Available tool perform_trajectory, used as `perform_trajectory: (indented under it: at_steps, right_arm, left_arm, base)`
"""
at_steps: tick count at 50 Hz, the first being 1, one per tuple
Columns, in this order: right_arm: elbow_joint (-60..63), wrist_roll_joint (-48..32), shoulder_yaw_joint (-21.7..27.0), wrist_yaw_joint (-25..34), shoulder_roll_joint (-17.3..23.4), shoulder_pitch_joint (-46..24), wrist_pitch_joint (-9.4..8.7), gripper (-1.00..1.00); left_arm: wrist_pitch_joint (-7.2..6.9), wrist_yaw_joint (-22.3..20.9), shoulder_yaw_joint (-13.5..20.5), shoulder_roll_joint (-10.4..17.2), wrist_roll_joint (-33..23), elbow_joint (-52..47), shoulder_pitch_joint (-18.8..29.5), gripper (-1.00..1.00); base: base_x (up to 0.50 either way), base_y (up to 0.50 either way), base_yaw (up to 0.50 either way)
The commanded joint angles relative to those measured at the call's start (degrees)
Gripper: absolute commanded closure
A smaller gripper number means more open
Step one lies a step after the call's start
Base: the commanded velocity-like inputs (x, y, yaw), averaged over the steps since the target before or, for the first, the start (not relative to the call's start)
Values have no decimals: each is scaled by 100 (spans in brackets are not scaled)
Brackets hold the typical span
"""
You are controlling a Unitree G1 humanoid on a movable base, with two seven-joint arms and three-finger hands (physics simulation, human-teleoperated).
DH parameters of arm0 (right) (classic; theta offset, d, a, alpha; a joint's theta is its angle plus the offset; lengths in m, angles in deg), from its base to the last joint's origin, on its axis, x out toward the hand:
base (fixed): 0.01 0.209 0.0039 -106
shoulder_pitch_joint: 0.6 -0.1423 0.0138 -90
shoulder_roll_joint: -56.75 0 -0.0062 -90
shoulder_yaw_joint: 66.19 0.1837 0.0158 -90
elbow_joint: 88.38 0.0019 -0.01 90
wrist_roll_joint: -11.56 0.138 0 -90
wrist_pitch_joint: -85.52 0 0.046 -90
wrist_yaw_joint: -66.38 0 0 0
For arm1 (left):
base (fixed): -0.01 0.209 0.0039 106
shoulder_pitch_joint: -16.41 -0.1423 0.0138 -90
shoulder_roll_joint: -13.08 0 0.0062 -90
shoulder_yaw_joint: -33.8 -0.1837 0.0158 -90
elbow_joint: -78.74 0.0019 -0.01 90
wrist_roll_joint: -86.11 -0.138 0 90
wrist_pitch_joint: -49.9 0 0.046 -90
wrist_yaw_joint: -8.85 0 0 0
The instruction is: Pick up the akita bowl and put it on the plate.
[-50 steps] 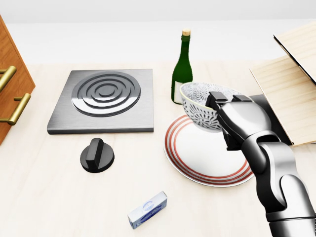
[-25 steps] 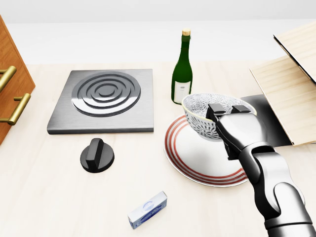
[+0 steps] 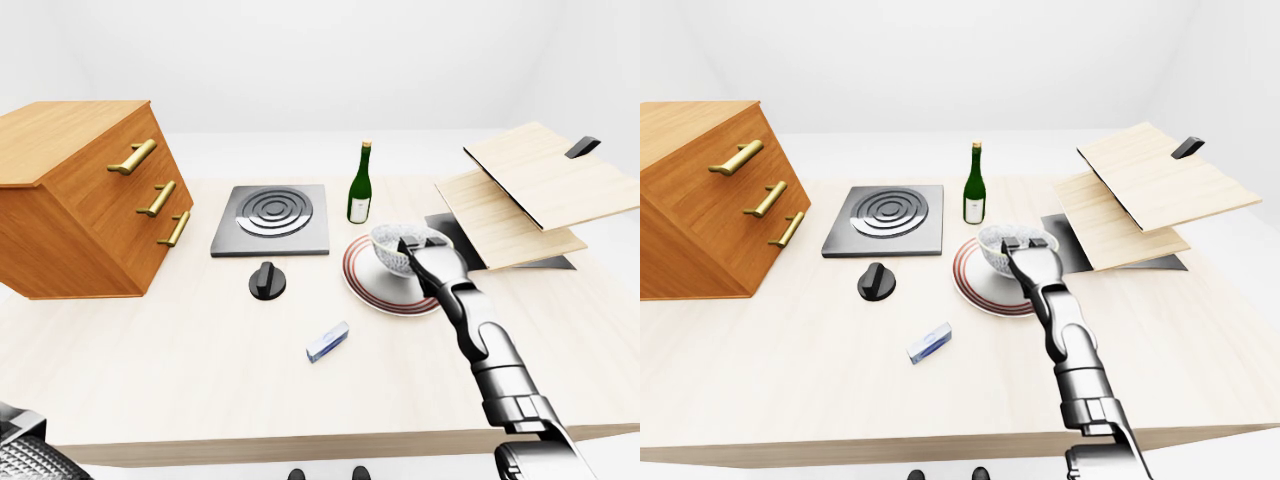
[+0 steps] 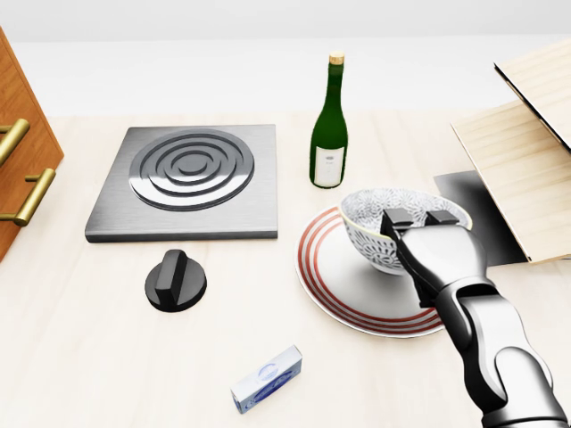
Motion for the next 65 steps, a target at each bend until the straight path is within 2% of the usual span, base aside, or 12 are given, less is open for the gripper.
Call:
perform_trajectory:
  at_steps: [1, 13, 23, 24, 38, 41, 52, 58, 59, 60, 63, 65]
  right_arm:
    - [152, -93, -53, -138, -93, 112, 0, 100]
    - [1022, -257, -177, 269, -360, 427, 0, 100]
    - [754, -451, -210, -7, -378, 566, 0, 95]
    - [749, -426, -193, -14, -410, 582, 0, -100]
    - [1258, -208, -110, 648, -381, 740, 0, -100]
    - [1684, -39, -35, 971, -423, 731, 0, -100]
    - [4161, 1330, 79, 2887, -864, 525, 0, -100]
    - [4505, 1895, -33, 2975, -1070, 455, -490, -100]
    - [4661, 2128, -53, 2975, -1253, 438, -852, -100]
    - [4833, 2353, -108, 2975, -1391, 409, -1000, -100]
    - [5229, 3097, -213, 2975, -1743, 304, -1000, -100]
    - [5375, 3454, -342, 2975, -1692, 325, -1000, -100]
  left_arm:
    - [0, 0, -44, 7, -37, 0, -14, -98]
    - [0, 0, -94, -5, -92, 0, -51, -99]
    - [0, 0, -31, -8, -45, 0, -44, -98]
    - [0, 0, -38, -2, -44, 0, -41, -98]
    - [0, 0, -55, -45, -97, 0, -58, -99]
    - [0, 0, -186, -47, -227, 0, -94, -100]
    - [0, 0, -129, -40, -188, 0, -113, -100]
    - [0, 0, -114, -26, -174, 0, -123, -100]
    - [0, 0, -121, -31, -192, 0, -128, -100]
    - [0, 0, -130, -26, -190, 0, -126, -99]
    - [0, 0, -86, 10, -164, 0, -136, -100]
    - [0, 0, -98, -3, -162, 0, -138, -99]
  base:
    - [0, 0, 0]
    - [0, 0, 0]
    - [0, 0, 0]
    - [0, 0, 0]
    - [0, 0, 0]
    - [0, 0, 0]
    - [0, 0, 0]
    - [0, 0, 0]
    - [0, 0, 0]
    - [0, 0, 0]
    - [0, 0, 0]
    - [0, 0, 0]
